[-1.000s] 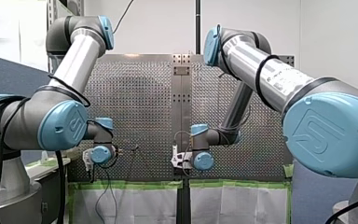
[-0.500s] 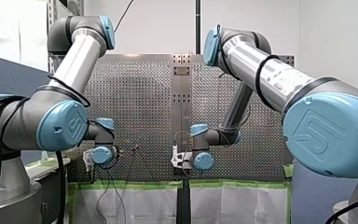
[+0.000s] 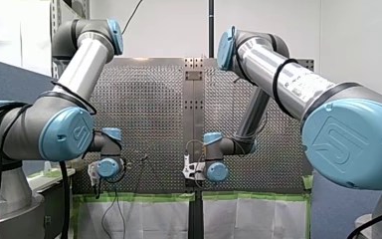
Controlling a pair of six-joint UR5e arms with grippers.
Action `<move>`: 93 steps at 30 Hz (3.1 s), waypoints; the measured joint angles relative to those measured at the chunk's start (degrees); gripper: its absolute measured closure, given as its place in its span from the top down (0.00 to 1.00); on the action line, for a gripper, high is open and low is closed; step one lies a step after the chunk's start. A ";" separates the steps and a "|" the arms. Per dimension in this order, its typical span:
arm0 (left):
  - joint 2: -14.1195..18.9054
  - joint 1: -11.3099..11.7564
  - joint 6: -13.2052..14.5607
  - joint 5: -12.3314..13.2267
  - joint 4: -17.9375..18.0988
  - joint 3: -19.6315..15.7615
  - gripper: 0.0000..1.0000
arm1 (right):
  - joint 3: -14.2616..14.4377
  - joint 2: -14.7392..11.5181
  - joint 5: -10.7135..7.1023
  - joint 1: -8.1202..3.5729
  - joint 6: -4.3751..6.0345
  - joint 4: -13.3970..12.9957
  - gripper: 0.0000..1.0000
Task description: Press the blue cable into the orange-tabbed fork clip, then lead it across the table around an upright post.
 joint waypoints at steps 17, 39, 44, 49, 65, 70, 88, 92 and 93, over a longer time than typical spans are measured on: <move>-1.45 0.33 -2.47 1.44 2.03 1.10 0.00 | -0.01 0.08 0.18 -0.07 -0.03 -0.06 0.00; -6.09 0.46 -1.72 1.96 -2.43 7.03 0.00 | -0.02 0.09 0.90 -0.86 -0.29 0.11 0.00; -6.09 0.62 -1.44 1.82 -5.29 7.86 0.00 | -0.01 0.09 0.84 -0.87 -0.95 0.50 0.00; -6.09 0.81 -0.45 1.68 -7.46 7.25 0.00 | 0.00 0.08 0.84 -0.74 -1.24 0.88 0.00; -3.39 0.63 1.83 1.99 -8.08 4.68 0.00 | -0.16 0.08 0.83 -0.67 -1.33 1.13 0.00; -0.83 0.59 1.35 2.02 -8.87 4.19 0.00 | -0.24 0.08 0.83 -0.62 -1.28 1.19 0.00; 1.20 0.10 -1.49 2.16 -5.42 4.10 0.00 | -0.35 0.08 0.84 -0.78 -1.32 1.57 0.00; 1.14 -0.11 -1.65 2.13 -5.12 4.10 0.00 | -0.35 0.08 0.86 -0.79 -1.31 1.53 0.00; 1.14 -0.15 -1.68 2.14 -5.09 4.10 0.00 | -0.35 0.09 0.88 -0.79 -1.31 1.53 0.00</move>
